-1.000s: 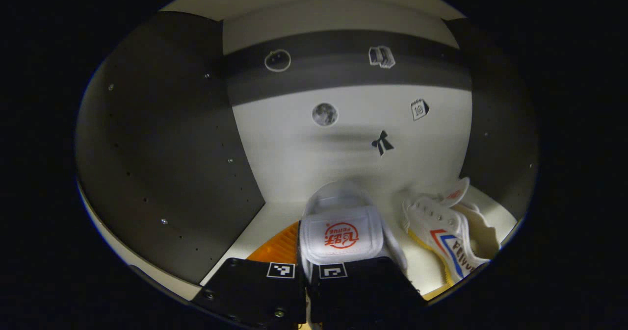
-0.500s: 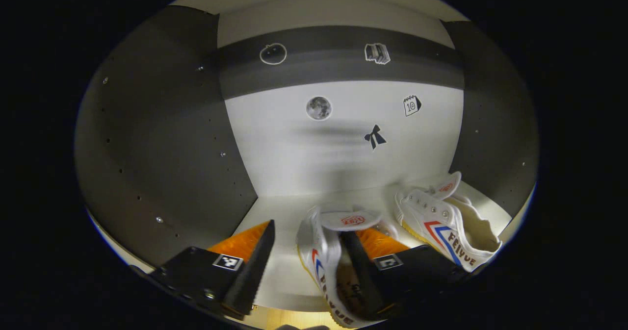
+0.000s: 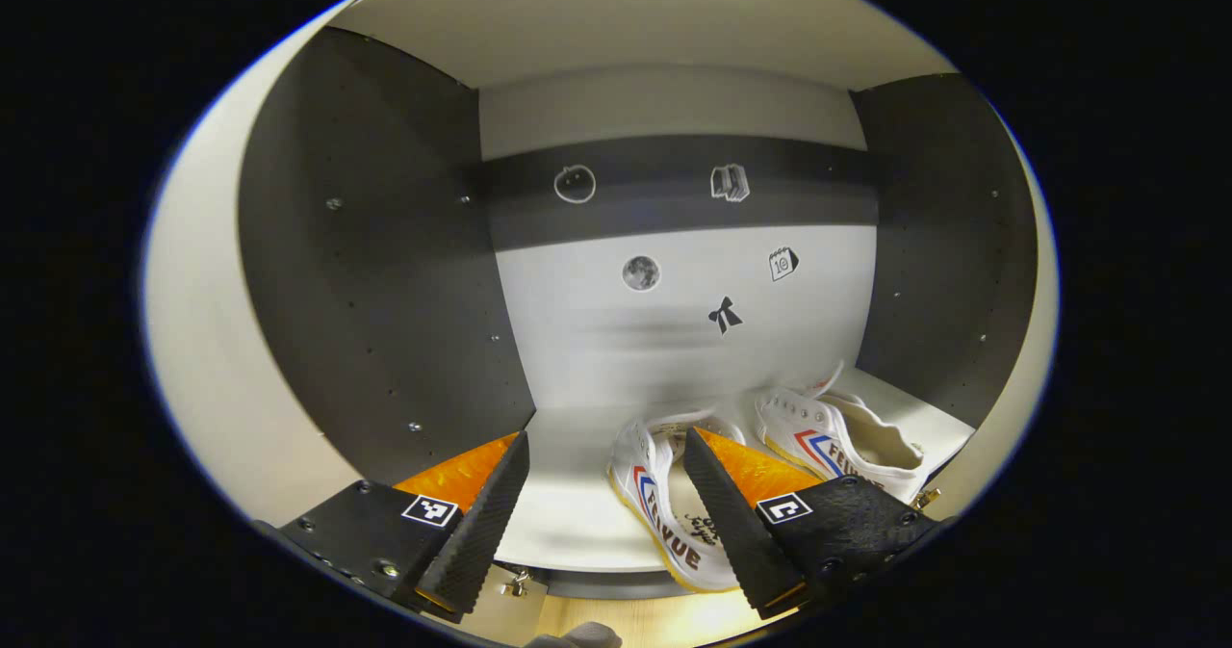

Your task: Grab one shoe with the right hand and put it into the shoe cabinet, grab the other shoe with the left hand and put it into the shoe cabinet; then close the right door with the right hand and the left door with the left hand.

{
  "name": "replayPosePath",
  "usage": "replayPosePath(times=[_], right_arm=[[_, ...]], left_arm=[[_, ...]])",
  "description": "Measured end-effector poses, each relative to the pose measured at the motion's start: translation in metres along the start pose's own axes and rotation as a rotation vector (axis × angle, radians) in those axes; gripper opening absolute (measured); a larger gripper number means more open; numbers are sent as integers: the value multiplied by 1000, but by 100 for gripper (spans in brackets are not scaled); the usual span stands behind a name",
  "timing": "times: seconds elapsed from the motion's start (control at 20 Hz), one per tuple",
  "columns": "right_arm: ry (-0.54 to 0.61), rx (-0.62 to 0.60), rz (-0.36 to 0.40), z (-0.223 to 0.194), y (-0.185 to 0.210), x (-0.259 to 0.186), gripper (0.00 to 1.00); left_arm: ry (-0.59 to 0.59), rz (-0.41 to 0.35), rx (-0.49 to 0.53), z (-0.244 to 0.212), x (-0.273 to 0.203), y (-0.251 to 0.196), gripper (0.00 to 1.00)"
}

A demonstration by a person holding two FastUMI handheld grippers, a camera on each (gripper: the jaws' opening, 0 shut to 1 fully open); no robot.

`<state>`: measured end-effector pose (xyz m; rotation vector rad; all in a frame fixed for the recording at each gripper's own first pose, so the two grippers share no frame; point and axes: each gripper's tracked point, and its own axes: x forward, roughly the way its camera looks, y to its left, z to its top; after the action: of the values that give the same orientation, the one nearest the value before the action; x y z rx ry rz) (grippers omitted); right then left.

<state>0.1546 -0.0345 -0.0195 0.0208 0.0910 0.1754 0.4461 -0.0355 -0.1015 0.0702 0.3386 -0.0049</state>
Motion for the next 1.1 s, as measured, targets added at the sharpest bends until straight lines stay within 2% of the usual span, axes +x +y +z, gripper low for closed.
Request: replayPosePath(times=[0.2, 0.35, 0.55, 0.75, 1.1], right_arm=[[-21, -4, -13, 9, 8, -9, 100], [-43, -2, -13, 16, 18, -18, 100], [-73, 4, -22, 23, 30, -36, 100], [-106, 2, -75, 36, 26, -57, 99], [-144, 9, -179, 43, 9, -107, 100]], left_arm=[[-89, -6, 12, 12, -45, 2, 97], [-132, -17, -16, 20, -83, 4, 96], [-215, 8, -29, 29, -133, 17, 96], [-310, 43, -12, 32, -192, 31, 96], [-368, 12, -28, 10, -312, 46, 96]])
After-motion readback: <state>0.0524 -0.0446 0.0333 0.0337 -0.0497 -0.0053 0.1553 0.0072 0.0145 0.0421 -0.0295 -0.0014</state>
